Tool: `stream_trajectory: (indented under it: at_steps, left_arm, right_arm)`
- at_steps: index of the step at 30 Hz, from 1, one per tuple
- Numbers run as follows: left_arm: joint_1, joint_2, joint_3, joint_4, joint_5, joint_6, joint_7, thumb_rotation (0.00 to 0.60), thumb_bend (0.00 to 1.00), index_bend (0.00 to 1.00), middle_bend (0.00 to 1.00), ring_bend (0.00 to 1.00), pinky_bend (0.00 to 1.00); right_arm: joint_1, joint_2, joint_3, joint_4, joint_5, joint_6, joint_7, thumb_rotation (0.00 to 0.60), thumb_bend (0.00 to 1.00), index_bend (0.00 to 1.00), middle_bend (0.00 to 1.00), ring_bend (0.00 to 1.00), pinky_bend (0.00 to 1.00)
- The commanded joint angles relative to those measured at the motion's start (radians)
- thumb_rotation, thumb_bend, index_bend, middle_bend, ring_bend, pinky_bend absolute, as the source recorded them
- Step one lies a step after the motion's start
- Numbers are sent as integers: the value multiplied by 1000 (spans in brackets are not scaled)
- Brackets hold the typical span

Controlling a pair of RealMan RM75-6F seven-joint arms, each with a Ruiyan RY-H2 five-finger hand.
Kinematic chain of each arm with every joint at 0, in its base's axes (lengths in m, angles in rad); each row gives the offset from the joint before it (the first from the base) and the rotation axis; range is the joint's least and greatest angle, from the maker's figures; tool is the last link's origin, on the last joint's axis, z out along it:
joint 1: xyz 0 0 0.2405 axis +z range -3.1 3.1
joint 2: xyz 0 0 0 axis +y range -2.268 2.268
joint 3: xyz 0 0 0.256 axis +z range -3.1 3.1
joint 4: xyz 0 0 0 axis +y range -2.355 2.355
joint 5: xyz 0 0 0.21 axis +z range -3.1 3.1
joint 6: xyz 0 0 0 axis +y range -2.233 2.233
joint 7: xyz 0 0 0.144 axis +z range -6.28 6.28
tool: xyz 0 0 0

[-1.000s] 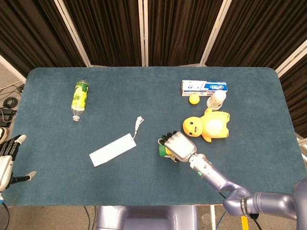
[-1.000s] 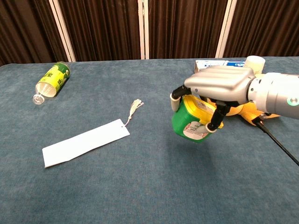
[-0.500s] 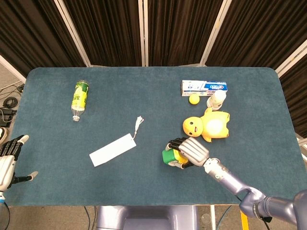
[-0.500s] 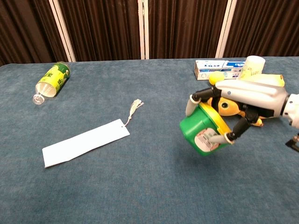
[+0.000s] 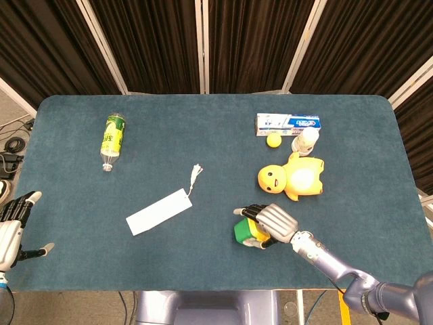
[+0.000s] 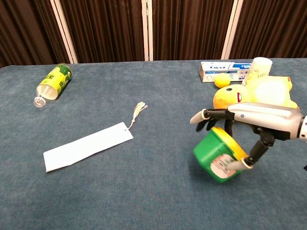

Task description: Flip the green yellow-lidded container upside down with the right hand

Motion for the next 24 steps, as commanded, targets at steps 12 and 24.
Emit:
stream_trajectory:
  at_steps: [12, 24]
  left_arm:
    - [-1, 4, 1, -6, 1, 0, -3, 600, 0, 0, 0, 0, 0]
    - [-3, 2, -1, -3, -6, -4, 2, 600, 0, 0, 0, 0, 0]
  right_arm:
    - [-24, 143, -17, -142, -18, 23, -99, 600, 0, 9, 0, 0, 179]
    - [20, 317, 28, -533, 98, -186, -826, 600, 0, 0, 0, 0, 0]
